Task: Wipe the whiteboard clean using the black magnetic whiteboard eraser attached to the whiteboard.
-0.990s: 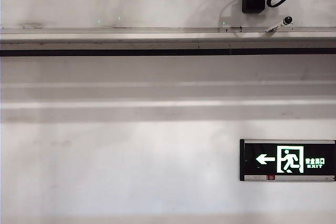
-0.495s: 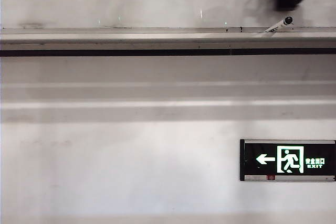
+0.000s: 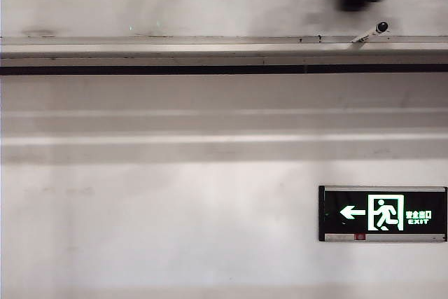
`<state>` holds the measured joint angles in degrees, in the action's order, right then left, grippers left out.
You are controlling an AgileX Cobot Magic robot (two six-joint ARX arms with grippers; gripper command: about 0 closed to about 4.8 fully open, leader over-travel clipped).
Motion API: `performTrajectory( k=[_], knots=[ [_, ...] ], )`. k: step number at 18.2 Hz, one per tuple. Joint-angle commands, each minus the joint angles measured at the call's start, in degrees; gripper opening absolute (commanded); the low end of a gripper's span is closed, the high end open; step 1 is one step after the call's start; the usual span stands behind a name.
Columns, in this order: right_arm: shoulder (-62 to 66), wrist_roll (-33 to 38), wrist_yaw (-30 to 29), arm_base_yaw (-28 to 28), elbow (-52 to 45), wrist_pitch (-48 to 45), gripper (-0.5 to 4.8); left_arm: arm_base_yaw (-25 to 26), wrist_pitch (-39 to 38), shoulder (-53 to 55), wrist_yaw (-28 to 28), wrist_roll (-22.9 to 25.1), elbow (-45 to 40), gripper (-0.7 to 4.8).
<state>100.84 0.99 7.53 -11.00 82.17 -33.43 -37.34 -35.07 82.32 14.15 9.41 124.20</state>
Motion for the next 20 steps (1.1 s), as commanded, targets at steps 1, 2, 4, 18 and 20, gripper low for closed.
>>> performTrajectory(
  k=[1,2,4,18,20],
  knots=[
    [-0.42,-4.24,-1.4,-4.7,1.9,-1.09,1.75,-0.07,0.31,-0.24,0.28,-0.02,0.11,-0.06],
    [-0.42,-6.1,-1.16,-6.1,2.27,-1.07,1.75,-0.07,0.24,-0.24,0.26,-0.02,0.11,-0.06],
    [0.26,-10.29,1.57,-9.92,3.19,-1.27,1.75,-0.07,0.04,-0.24,0.31,-0.02,0.11,-0.06],
    [5.88,-11.87,4.63,-11.72,10.71,2.16,4.16,-0.07,-0.63,-0.24,1.77,-0.46,0.11,-0.06],
    [5.9,-12.98,4.68,-11.72,10.71,3.61,2.14,-0.07,-0.85,-0.24,1.77,-0.46,0.11,-0.06]
  ],
)
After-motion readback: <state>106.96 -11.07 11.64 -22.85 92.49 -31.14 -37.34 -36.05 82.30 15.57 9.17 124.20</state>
